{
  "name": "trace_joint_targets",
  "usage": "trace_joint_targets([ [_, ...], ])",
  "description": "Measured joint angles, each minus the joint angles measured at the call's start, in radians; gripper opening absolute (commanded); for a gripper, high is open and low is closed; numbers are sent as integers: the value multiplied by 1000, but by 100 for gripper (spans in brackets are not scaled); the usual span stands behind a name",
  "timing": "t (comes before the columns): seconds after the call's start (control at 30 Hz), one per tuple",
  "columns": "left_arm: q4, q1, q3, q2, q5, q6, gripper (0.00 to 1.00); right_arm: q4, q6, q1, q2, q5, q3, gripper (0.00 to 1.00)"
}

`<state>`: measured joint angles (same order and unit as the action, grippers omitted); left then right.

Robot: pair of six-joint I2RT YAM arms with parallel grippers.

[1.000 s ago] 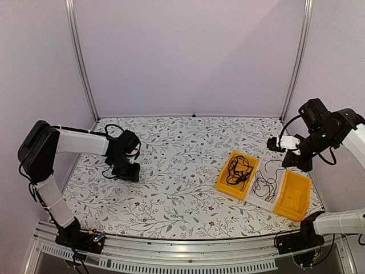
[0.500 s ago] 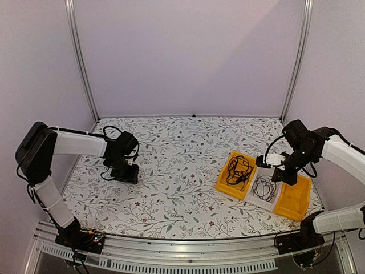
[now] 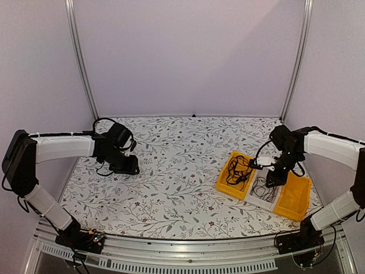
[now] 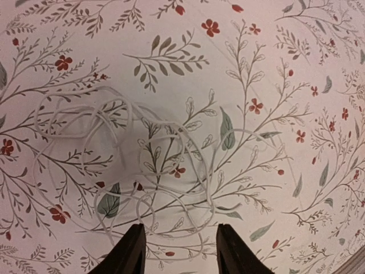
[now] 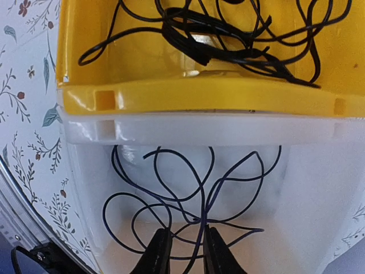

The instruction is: Untangle the cables

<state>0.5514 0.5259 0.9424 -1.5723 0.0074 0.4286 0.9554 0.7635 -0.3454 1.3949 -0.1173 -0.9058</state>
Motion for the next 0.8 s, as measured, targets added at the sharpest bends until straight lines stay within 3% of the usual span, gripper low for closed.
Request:
trace_joint_targets([
  [0.13, -47, 0, -32, 98, 45, -11, 43, 74, -20, 0, -3, 2, -118, 41],
  [0.2, -66, 0, -45, 136, 66, -14, 41, 103, -17, 0, -16, 2, -184, 42],
  [0.4, -101, 1, -69, 212, 93, -14, 40, 132, -11, -3, -20, -50, -415, 43],
  [0.57, -106, 1, -69, 211, 95, -4, 44, 55, -44, -53, 70, -104, -534, 40],
  [0.8, -145, 21, 12, 68, 163, -102, 48, -43, -90, -167, 213, -216, -604, 38],
])
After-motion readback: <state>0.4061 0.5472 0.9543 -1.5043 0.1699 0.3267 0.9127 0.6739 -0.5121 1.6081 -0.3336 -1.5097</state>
